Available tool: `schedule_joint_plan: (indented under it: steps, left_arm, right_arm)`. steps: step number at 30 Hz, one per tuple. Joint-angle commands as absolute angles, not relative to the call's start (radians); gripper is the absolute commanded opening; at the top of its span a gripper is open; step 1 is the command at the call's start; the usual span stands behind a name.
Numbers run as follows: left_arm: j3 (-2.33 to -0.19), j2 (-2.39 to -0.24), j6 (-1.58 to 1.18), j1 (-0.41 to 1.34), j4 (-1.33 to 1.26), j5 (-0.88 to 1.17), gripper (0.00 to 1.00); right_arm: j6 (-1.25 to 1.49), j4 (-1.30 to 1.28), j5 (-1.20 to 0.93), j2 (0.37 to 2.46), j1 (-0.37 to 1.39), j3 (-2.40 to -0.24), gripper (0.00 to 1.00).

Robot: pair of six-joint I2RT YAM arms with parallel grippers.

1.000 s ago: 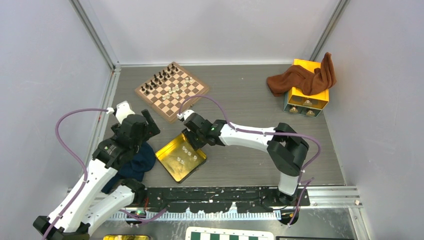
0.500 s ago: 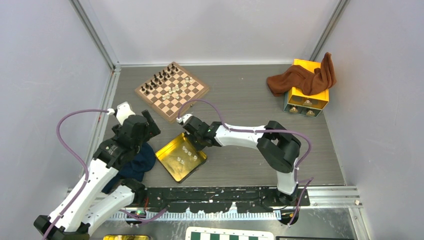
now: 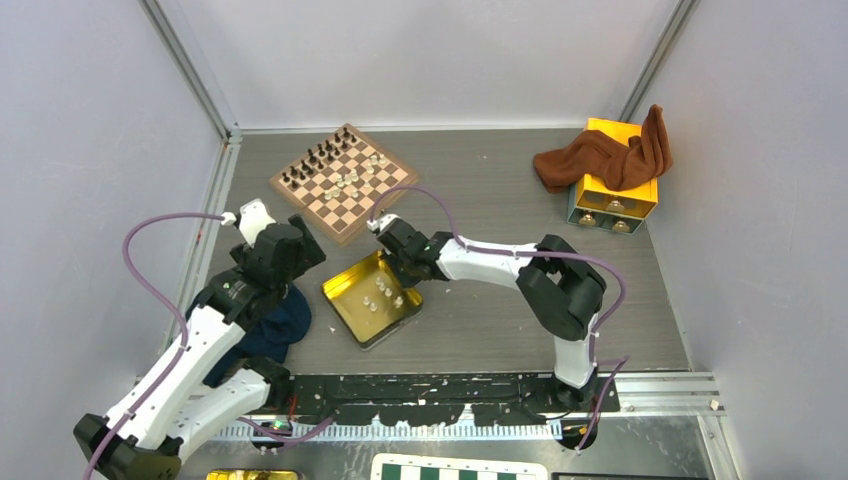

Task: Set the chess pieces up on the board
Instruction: Move the storage box to the center of the board.

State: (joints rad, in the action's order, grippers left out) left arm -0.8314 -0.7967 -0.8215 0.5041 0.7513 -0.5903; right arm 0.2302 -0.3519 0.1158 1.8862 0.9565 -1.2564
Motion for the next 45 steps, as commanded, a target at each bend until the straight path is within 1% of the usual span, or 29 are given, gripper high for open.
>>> schedule_joint_plan:
  steps: [1, 10, 19, 23, 27, 30, 38, 45]
  left_arm:
    - [-0.857, -0.844, -0.823, 0.508, 0.66, -0.637, 0.99]
    - [-0.898, -0.942, -0.763, 0.508, 0.577, -0.658, 1.0]
    - [-0.923, -1.011, -0.73, 0.508, 0.55, -0.653, 1.0]
    - [-0.922, -1.014, -0.723, 0.507, 0.548, -0.651, 1.0]
    - [-0.916, -1.011, -0.721, 0.506, 0.552, -0.651, 1.0]
    - [-0.914, -1.009, -0.725, 0.506, 0.561, -0.656, 1.0]
    - [-0.903, -1.009, -0.729, 0.505, 0.576, -0.681, 1.0]
    - [-0.893, -1.069, -0.77, 0.463, 0.566, -0.672, 1.0]
  right_arm:
    - [0.251, -0.361, 0.168, 1.792, 0.886, -1.266, 0.01]
    - [0.249, -0.388, 0.218, 1.74, 0.68, -1.254, 0.01]
    - [0.243, -0.369, 0.218, 1.781, 0.385, -1.283, 0.01]
    - [0.243, -0.381, 0.23, 1.857, 0.281, -1.373, 0.01]
    - [0.243, -0.421, 0.239, 1.959, 0.215, -1.515, 0.01]
    - [0.241, -0.458, 0.252, 2.039, 0.185, -1.631, 0.01]
    - [0.259, -0.497, 0.254, 2.184, 0.102, -1.819, 0.01]
    - [0.258, -0.535, 0.249, 2.26, 0.053, -1.924, 0.01]
